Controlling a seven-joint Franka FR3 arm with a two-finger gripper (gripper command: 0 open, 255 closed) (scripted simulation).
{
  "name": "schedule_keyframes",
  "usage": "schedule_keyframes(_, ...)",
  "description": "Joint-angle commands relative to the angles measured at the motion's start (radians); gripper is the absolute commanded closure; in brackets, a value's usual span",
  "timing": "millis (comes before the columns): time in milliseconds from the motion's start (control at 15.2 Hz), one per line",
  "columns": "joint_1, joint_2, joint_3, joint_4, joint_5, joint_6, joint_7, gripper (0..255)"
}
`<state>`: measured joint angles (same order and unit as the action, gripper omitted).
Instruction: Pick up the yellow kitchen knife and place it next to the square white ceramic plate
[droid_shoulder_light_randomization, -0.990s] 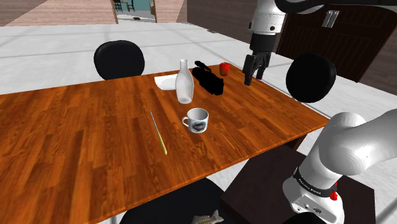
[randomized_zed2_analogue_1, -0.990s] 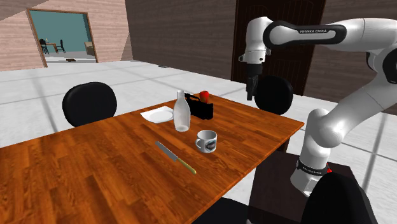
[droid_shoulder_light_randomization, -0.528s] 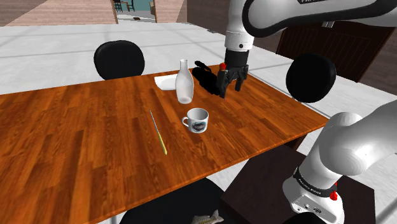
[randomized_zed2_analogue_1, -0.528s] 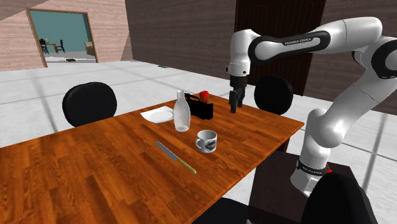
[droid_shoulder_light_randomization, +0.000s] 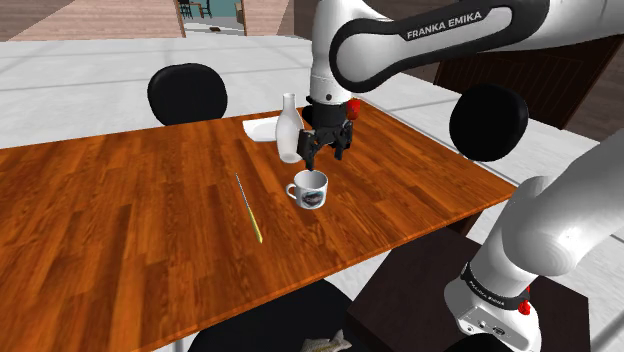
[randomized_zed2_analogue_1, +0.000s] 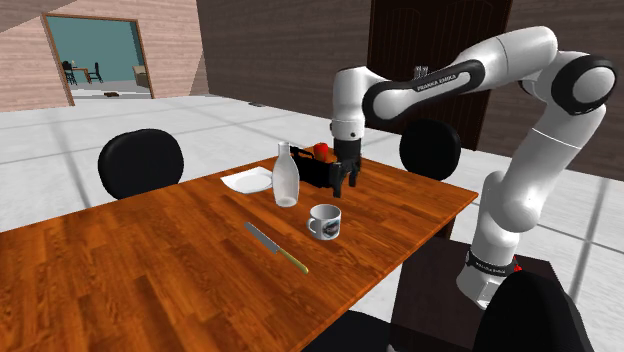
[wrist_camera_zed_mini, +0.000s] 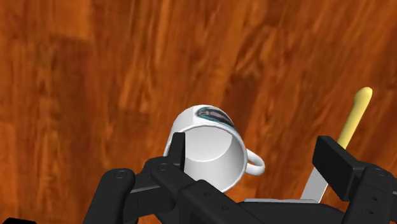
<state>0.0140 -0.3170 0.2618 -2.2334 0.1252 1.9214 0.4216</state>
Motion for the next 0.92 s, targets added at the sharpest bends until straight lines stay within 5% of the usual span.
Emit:
schedule_keyframes(0, -0.001, 0.078, 0.029, 0.034, -0.016, 0.050, 0.057, 0)
schedule_keyframes(858, 0.069, 0.596, 0.097, 0.419, -0.241, 0.167, 0.430, 0)
